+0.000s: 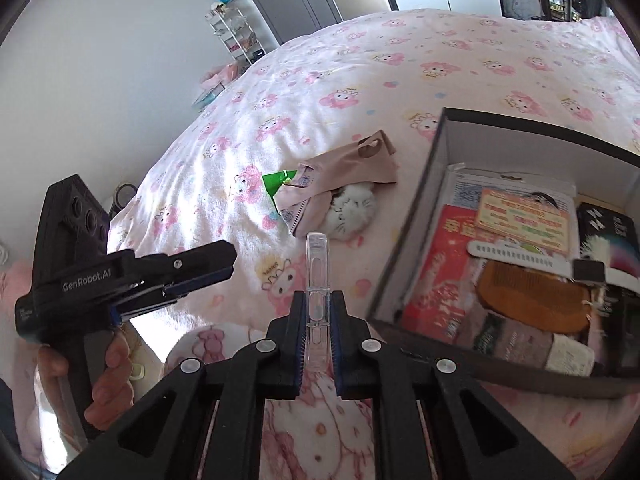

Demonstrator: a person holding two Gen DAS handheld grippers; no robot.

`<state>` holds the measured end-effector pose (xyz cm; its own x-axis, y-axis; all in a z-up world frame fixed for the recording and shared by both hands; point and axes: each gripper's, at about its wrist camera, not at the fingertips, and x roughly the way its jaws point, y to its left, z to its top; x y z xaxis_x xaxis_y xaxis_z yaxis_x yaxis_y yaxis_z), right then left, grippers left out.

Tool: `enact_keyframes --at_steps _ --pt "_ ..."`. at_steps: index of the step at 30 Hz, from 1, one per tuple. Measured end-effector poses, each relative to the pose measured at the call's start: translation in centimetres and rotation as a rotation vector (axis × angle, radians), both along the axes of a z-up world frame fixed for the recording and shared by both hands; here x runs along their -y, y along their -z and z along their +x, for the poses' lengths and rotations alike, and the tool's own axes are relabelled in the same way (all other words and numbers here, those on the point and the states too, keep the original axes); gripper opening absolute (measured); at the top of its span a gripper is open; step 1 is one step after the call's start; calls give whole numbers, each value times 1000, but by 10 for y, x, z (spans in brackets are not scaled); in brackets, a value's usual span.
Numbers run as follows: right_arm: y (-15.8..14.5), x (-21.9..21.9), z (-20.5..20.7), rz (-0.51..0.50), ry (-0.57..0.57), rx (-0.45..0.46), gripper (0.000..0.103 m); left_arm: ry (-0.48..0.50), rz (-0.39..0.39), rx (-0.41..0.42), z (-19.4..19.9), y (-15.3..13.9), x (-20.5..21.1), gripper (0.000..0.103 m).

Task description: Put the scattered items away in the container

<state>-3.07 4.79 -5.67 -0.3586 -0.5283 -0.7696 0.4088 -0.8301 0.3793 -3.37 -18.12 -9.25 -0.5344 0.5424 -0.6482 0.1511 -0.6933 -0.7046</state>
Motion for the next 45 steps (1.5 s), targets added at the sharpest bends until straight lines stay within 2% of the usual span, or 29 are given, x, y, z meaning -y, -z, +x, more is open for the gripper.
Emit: enact_keyframes --at_steps 5,11,17,21,25,30,34,35,38,41,45 --pt "7 -50 22 -18 28 24 9 57 -34 38 -3 4 -50 37" --pt "26 -97 44 -16 84 60 9 103 -70 90 3 15 -88 37" --pt "54 -135 31 51 210 107 9 187 -111 136 5 27 -117 39" --pt "70 -149 25 49 254 171 10 208 -120 169 1 37 -132 40" --pt "79 -158 27 91 279 183 11 198 -191 206 -4 45 -142 41" --pt "85 -175 21 51 336 217 12 176 -281 246 -11 56 -148 41" --pt "102 -171 13 5 317 293 12 189 -371 281 -18 69 -156 42" --pt "108 -168 10 4 312 315 15 194 -389 290 -19 73 -159 42" --pt "121 -160 6 8 312 333 26 209 -383 296 -22 78 -163 51" --pt "117 -155 6 29 297 317 28 214 -369 287 -20 76 -160 52" --pt "104 -154 12 59 303 261 28 211 -276 226 -8 61 -149 51"
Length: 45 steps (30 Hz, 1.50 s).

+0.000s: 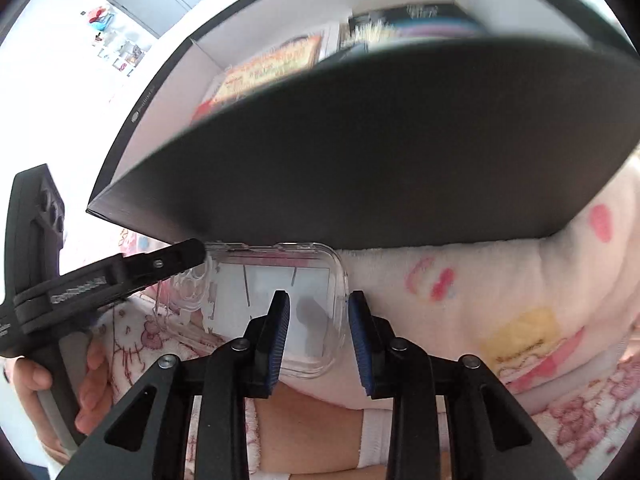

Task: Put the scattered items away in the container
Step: 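Carry the phone case with the left gripper over the box and lower it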

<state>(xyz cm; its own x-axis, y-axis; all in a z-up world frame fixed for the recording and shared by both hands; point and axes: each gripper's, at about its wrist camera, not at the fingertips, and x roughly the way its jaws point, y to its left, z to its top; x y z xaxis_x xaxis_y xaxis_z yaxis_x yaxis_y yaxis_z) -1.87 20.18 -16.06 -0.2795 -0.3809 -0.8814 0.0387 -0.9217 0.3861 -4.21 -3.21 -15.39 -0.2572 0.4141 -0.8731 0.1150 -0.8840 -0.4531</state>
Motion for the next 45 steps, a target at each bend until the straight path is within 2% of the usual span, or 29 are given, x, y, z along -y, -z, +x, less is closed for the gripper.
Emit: enact_keyframes --at_steps 5,11,19,22,25,29,34,36,39,42,45 --pt "-16 -5 4 -8 19 -28 28 6 78 -50 15 -25 9 49" --pt "-66 -17 14 -67 51 -141 28 19 129 -151 26 -77 17 48" --pt "-114 -27 4 -72 72 -278 28 69 131 -262 -19 -120 -6 48" --pt "-117 -34 -31 -48 78 -295 28 75 114 -275 -49 -119 -18 48" --pt "-101 -31 -72 -5 77 -248 28 78 94 -257 -84 -103 -25 48" --pt "-85 -35 -98 30 90 -172 28 99 115 -238 -123 -83 -27 48" --pt "-87 -32 -133 104 32 -154 28 124 150 -232 -162 -68 -30 48" --pt "-84 -33 -150 138 20 -141 28 129 164 -225 -169 -62 -32 48" --pt "-77 -32 -162 169 1 -130 28 146 159 -260 -163 -58 -35 48" --pt "-67 -33 -162 137 -16 -114 28 152 157 -297 -155 -54 -31 48" --pt "-65 -34 -159 121 -29 -111 28 153 190 -330 -153 -58 -27 48"
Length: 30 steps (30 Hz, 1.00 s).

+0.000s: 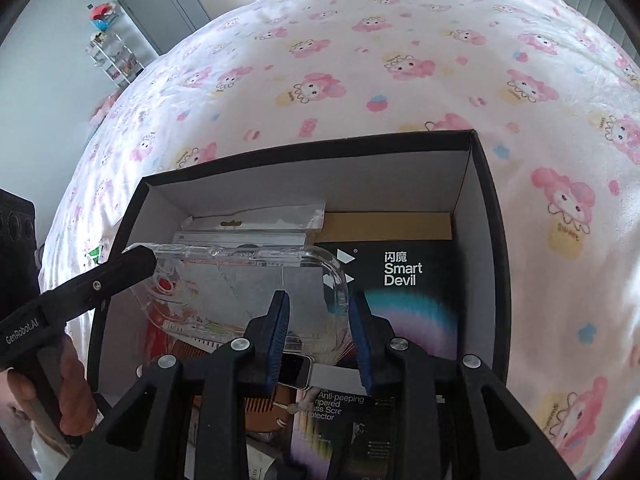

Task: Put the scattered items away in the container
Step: 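Carry the phone case with the left gripper over the box and lower it, then open the left gripper to release the phone case into the box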

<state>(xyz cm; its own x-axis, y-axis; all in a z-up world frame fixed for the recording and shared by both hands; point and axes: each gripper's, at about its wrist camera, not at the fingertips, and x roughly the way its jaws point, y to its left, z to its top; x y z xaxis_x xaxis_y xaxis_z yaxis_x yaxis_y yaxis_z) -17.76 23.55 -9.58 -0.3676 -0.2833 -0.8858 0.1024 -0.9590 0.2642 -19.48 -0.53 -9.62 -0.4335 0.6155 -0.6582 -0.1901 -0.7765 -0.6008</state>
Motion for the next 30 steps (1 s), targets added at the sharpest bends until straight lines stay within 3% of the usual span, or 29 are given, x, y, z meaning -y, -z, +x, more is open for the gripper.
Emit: enact_keyframes --at_steps 11,16,20,30 --pt "-3 -1 21 -2 -103 -9 28 48 27 -54 12 -7 2 48" --pt "5 -2 27 -133 -154 55 28 78 24 -49 20 -7 1 48" --pt "6 6 31 -140 -153 54 28 82 -23 -40 28 -2 -5 48" --pt "8 22 49 -188 -86 32 28 62 -49 27 33 14 -8 48"
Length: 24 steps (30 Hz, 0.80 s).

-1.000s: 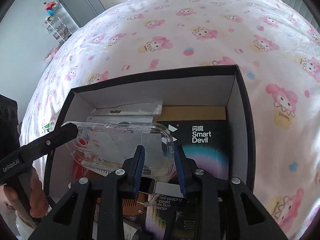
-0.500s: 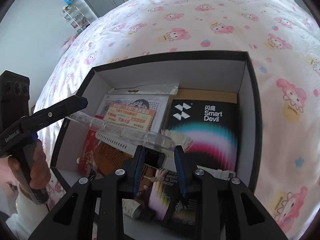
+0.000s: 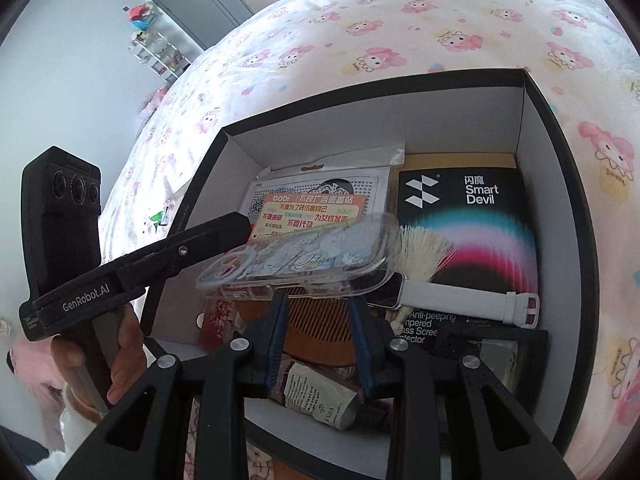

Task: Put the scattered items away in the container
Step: 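Open the left gripper to release the phone case into the box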

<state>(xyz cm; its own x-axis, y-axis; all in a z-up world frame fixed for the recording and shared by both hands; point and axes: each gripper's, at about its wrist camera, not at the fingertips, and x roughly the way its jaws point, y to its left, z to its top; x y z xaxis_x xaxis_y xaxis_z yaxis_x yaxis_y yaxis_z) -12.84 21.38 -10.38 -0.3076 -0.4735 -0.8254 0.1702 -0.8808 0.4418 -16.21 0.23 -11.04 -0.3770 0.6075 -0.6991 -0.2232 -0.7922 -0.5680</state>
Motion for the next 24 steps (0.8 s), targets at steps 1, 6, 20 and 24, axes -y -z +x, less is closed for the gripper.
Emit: enact_keyframes --at_steps 1,6,20,24 --pt "2 1 1 -2 6 5 28 -3 1 7 1 2 1 48" --pt "4 2 4 37 24 4 28 -3 -8 2 7 3 1 48" --pt "-9 -4 11 200 67 -53 28 106 -230 72 28 -4 -33 48" --pt "-8 -8 8 202 66 -37 28 140 -309 111 37 1 -42 48"
